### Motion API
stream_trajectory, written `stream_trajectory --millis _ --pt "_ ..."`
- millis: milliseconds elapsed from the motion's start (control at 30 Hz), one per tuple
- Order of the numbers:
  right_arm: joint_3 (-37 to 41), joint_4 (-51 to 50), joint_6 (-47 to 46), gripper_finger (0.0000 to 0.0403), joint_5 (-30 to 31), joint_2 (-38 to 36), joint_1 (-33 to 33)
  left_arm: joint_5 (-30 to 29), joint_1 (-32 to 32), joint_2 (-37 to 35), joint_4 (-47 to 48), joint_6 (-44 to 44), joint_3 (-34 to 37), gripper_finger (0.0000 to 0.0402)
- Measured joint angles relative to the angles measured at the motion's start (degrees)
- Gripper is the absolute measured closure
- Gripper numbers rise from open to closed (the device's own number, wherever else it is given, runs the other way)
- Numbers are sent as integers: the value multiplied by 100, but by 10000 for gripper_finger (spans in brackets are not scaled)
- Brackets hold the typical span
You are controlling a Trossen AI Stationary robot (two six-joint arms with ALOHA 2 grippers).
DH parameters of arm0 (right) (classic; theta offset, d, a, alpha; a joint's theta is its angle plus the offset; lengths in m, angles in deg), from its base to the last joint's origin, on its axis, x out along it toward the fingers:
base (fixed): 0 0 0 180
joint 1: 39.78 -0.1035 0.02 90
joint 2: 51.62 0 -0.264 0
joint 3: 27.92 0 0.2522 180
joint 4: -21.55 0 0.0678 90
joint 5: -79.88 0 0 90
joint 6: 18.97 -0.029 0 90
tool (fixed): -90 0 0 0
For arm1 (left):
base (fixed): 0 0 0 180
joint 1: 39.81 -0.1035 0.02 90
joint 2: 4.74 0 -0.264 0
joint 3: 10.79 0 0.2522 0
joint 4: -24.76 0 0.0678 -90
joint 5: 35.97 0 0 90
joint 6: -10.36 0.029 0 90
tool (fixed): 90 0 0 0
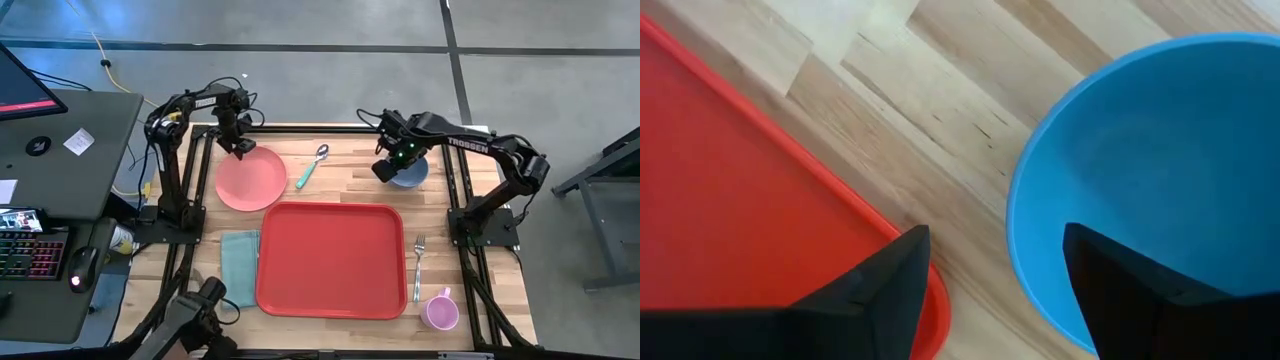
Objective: Set up tray
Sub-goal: Put the pink plate on the red tray
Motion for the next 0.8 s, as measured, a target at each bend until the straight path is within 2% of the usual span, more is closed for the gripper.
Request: stream_trajectory --millis 167,333,400,567,700,800 --pt "0 31 18 187 165 -2 -2 91 -2 22 56 112 -141 235" --pt "0 30 18 187 323 -2 3 60 -7 13 228 217 -203 345" --pt "0 28 22 187 309 -2 3 342 -7 5 302 262 -228 380" --pt "0 39 45 187 310 -2 3 792 -9 8 558 202 -230 365" --pt "0 41 165 187 323 -2 3 969 -9 -4 969 199 -230 385" --pt "0 41 195 187 401 -2 3 1019 -50 -111 1165 198 -283 386"
